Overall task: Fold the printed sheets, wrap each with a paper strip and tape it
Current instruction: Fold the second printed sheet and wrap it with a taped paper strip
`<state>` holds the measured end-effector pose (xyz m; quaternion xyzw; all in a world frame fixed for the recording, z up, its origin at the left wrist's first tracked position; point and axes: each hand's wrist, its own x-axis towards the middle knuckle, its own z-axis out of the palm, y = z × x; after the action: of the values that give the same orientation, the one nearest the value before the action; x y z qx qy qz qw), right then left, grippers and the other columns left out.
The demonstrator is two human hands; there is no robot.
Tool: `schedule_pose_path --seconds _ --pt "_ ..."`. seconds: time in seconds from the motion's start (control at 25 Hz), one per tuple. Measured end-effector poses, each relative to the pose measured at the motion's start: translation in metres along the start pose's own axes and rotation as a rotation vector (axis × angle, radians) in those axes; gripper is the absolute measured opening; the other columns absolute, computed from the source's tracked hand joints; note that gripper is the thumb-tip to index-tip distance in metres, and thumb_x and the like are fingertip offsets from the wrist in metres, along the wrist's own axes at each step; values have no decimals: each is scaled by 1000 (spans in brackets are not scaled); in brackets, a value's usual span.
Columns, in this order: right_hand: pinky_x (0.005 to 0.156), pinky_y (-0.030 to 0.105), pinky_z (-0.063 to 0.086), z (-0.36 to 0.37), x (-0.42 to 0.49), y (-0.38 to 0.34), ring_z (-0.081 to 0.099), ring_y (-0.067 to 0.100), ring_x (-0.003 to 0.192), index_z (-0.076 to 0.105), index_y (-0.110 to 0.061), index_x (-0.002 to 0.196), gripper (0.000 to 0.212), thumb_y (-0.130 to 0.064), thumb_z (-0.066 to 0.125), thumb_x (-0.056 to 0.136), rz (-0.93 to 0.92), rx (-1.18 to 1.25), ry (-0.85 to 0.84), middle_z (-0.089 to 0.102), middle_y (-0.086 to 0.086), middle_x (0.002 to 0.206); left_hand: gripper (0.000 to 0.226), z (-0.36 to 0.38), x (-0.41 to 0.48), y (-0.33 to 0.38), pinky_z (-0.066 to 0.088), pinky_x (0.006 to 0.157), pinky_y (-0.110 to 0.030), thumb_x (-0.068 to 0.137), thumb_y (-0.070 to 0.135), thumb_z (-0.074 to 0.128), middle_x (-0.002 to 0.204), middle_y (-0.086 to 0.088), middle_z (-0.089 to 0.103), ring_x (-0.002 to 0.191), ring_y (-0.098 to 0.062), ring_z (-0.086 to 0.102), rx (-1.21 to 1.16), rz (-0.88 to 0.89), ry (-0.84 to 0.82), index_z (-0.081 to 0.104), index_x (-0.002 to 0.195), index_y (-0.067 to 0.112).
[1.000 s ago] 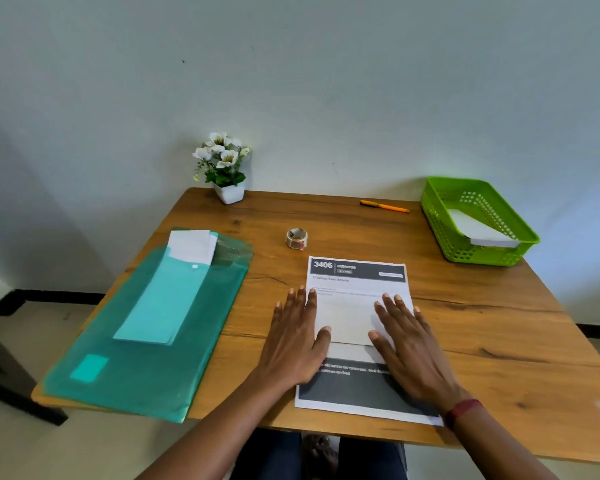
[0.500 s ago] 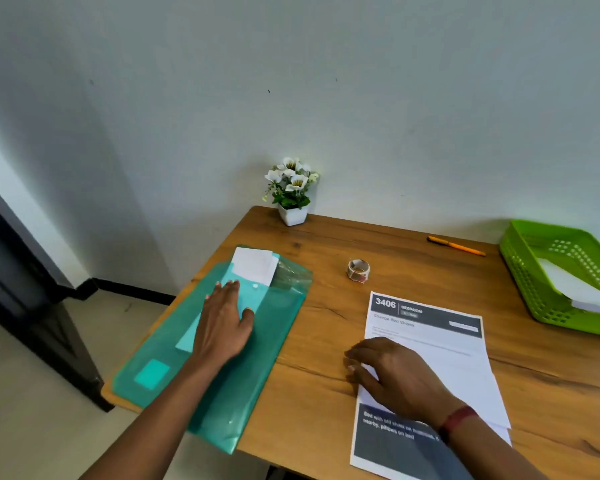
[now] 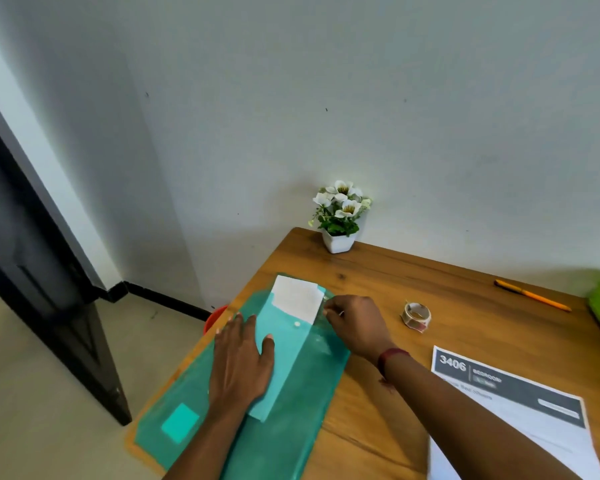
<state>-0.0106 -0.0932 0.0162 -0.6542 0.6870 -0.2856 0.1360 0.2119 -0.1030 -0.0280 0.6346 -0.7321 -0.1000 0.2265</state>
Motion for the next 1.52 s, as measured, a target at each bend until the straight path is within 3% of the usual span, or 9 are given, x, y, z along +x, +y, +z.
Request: schedule_pose_path --seconds 0.2,0.32,0.52,0.8,0.92,1.16,1.36,1.52 --pt "84 33 51 22 52 -12 63 26 104 68 -17 123 31 -29 61 95 64 -51 57 67 7 117 74 6 1 1 -4 121 -40 97 64 19 166 -12 3 153 -30 4 113 -66 8 8 158 23" --pt "85 36 51 29 71 -15 61 31 104 66 -15 124 35 -33 64 93 99 -140 17 59 11 121 78 8 3 -1 -5 121 -43 95 67 17 166 -14 3 153 -32 3 165 -122 6 4 158 23" --pt "79 31 48 35 75 -17 62 28 97 70 -16 112 30 -37 65 92 95 -184 -23 60 10 115 83 7 3 0 -9 118 -44 91 73 19 166 -13 8 152 -32 7 186 -127 2 4 157 25" --pt "74 34 55 49 68 -31 62 27 94 69 -12 116 27 -10 55 94 -1 -327 14 66 9 110 82 6 2 2 -8 118 -42 91 73 20 166 -10 8 152 -31 9 184 -134 14 1 156 26" --pt "76 37 52 54 70 -36 57 30 101 66 -10 115 27 -21 48 98 -33 -408 -36 63 10 113 80 7 2 2 -8 118 -42 92 71 21 165 -9 11 152 -30 11 185 -122 34 4 155 25" --pt "96 47 42 57 79 -32 46 32 119 56 -16 130 45 -44 34 103 7 -482 -183 52 13 128 73 3 0 1 -8 119 -42 94 64 31 160 -8 26 148 -26 21 124 -82 95 19 153 24" --pt "94 47 46 57 82 -26 47 32 118 56 -16 130 46 -47 52 96 37 -373 -162 51 11 125 69 -1 0 3 -15 118 -42 96 61 29 161 -4 24 150 -24 17 102 -90 86 17 154 25" --pt "84 44 52 52 81 -25 48 31 111 68 -15 115 37 -40 70 88 19 -288 -30 53 10 116 69 -4 4 7 -15 118 -44 97 61 27 163 -2 18 151 -24 14 92 -128 62 12 155 26"
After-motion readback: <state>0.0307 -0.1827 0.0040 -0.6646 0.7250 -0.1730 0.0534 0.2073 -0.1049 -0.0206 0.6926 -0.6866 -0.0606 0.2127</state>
